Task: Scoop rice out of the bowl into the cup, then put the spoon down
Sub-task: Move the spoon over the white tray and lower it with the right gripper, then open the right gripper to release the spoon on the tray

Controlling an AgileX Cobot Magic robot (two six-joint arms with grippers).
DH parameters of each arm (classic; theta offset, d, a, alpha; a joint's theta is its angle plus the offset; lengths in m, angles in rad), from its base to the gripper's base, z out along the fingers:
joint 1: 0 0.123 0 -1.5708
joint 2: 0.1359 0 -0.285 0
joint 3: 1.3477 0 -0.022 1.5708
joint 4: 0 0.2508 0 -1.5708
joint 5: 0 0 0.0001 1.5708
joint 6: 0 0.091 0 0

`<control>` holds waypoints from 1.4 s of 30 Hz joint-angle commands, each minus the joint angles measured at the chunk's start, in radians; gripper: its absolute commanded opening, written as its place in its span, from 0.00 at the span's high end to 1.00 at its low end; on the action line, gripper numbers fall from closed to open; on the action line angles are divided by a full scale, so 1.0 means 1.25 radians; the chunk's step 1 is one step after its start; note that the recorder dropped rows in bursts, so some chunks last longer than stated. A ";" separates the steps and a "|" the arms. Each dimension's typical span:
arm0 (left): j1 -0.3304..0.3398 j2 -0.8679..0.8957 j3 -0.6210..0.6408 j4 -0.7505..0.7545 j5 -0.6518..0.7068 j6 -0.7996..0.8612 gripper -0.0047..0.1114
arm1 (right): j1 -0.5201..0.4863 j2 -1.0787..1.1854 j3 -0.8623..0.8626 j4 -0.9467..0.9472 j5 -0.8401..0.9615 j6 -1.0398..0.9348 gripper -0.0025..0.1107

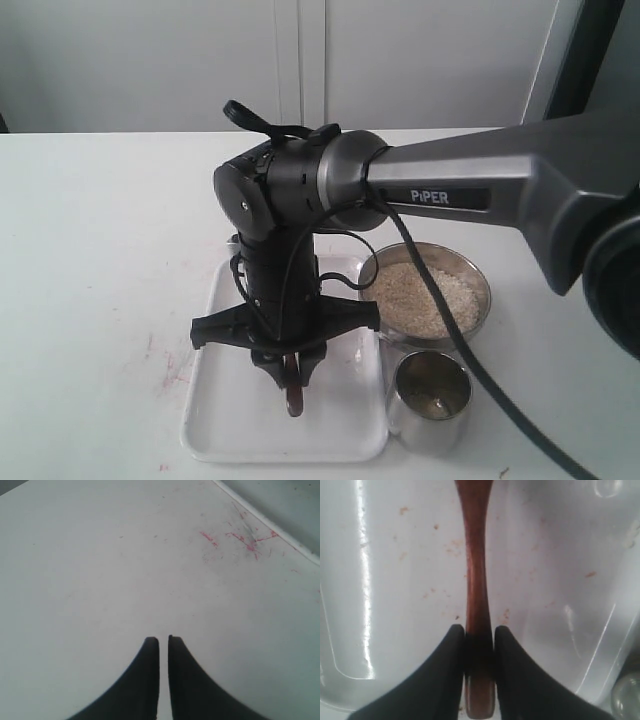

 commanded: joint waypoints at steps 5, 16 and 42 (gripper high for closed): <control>-0.006 0.005 0.007 -0.005 0.039 -0.005 0.84 | -0.005 -0.002 -0.008 -0.011 -0.005 -0.010 0.78; -0.006 0.005 0.007 -0.005 0.039 -0.005 0.84 | -0.005 -0.046 -0.008 -0.005 -0.006 -0.039 0.78; -0.006 0.005 0.007 -0.005 0.039 -0.005 0.84 | 0.041 -0.583 0.218 -0.061 0.067 -0.282 0.92</control>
